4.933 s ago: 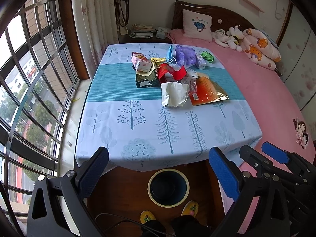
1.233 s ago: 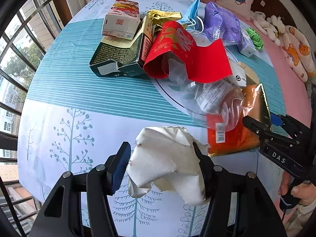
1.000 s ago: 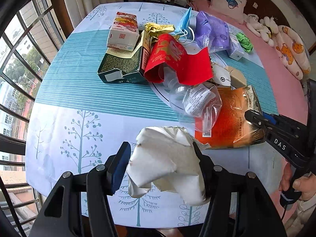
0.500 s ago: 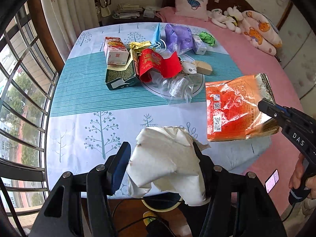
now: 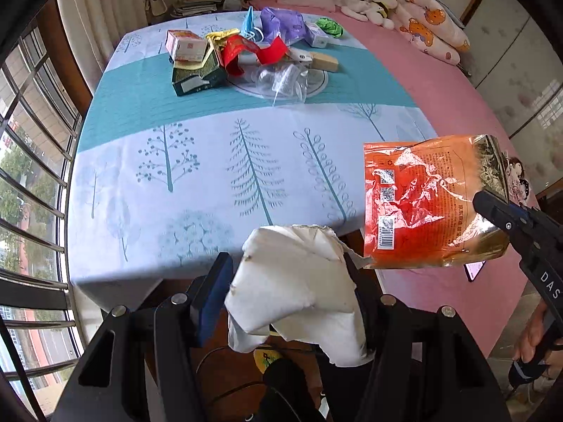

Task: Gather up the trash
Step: 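Lift the tissue and orange-gold bag and carry both over the trash bin, then open both tools to drop the tissue and bag into the bin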

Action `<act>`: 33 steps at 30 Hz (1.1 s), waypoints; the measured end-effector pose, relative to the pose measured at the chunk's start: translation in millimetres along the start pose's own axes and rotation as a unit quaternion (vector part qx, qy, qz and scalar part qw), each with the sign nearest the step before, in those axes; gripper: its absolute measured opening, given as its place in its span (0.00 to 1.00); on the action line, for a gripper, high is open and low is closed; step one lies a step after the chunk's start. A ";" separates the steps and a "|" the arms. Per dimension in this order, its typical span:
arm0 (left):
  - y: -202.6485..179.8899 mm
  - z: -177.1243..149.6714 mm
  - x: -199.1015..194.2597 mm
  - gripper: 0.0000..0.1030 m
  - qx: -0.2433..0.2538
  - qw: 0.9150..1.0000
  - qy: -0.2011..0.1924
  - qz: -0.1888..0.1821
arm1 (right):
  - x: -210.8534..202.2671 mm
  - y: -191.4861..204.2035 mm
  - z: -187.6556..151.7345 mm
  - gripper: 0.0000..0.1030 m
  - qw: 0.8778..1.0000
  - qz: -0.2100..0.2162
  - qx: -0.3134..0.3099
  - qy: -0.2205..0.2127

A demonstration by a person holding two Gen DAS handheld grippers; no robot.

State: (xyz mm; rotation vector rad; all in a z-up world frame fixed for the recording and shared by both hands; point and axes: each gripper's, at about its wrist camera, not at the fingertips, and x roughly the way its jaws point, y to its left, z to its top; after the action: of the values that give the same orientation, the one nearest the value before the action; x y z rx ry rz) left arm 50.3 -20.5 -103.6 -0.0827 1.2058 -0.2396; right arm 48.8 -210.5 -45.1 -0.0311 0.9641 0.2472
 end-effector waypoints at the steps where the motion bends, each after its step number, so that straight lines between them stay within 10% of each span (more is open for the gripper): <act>1: -1.5 -7.2 0.5 0.57 -0.001 1.000 0.004 -0.002 | -1.5 1.9 -5.6 0.07 1.000 0.000 -0.003 0.005; 14: -26.6 -80.4 58.3 0.57 -0.026 0.998 0.063 0.009 | 59.6 9.5 -90.1 0.07 0.995 0.025 -0.013 0.090; 33: 9.2 -162.5 320.0 0.60 -0.084 0.989 0.110 0.060 | 316.2 -18.4 -244.6 0.07 0.988 0.002 -0.011 0.155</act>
State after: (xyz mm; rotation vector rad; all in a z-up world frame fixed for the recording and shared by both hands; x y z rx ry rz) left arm 7.4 -74.0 -456.0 -0.1317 1.4441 -0.0414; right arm 27.1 -200.1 -444.6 -0.0905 1.2700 0.2612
